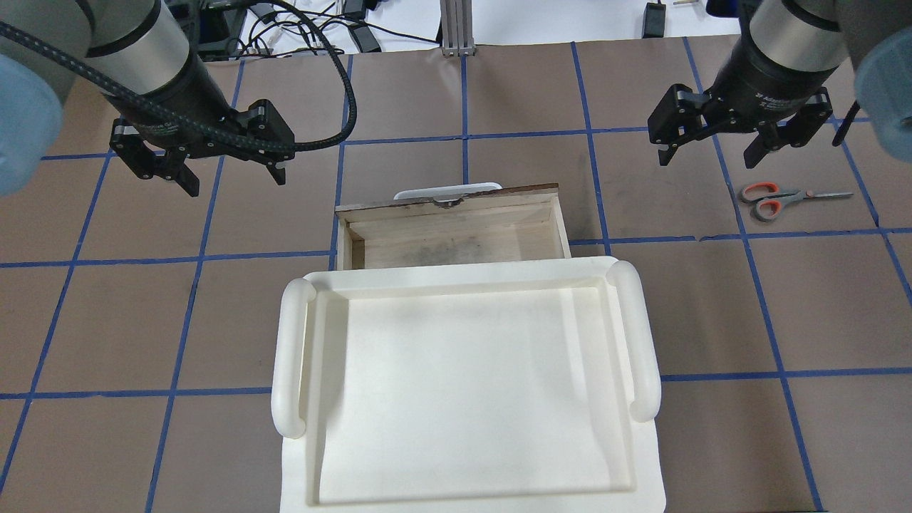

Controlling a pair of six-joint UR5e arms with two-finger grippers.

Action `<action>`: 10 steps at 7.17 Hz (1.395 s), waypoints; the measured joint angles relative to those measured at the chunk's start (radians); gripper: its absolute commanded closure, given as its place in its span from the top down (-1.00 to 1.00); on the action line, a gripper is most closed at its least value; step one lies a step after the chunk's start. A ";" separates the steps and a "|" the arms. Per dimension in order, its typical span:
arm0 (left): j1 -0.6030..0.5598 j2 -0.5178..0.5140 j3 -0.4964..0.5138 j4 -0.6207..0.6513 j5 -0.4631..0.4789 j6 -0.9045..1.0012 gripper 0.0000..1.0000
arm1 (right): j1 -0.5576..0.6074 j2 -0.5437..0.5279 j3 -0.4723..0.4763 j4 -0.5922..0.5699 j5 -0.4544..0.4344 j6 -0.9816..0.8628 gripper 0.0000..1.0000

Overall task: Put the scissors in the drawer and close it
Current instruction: 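Move the right gripper over the grey-and-orange scissors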

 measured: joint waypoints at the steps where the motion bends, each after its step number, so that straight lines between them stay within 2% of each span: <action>1: 0.000 0.000 0.000 -0.001 0.000 0.000 1.00 | -0.001 0.001 0.000 -0.002 -0.001 0.001 1.00; 5: -0.001 0.000 0.000 -0.001 0.000 0.000 1.00 | -0.014 0.004 -0.006 -0.009 0.014 -0.019 1.00; 8: -0.001 0.000 0.000 0.000 0.000 0.000 1.00 | -0.155 0.033 -0.013 -0.057 0.014 -0.323 1.00; 10: -0.001 0.000 0.000 -0.001 0.000 0.000 1.00 | -0.264 0.102 -0.024 -0.122 0.008 -0.637 1.00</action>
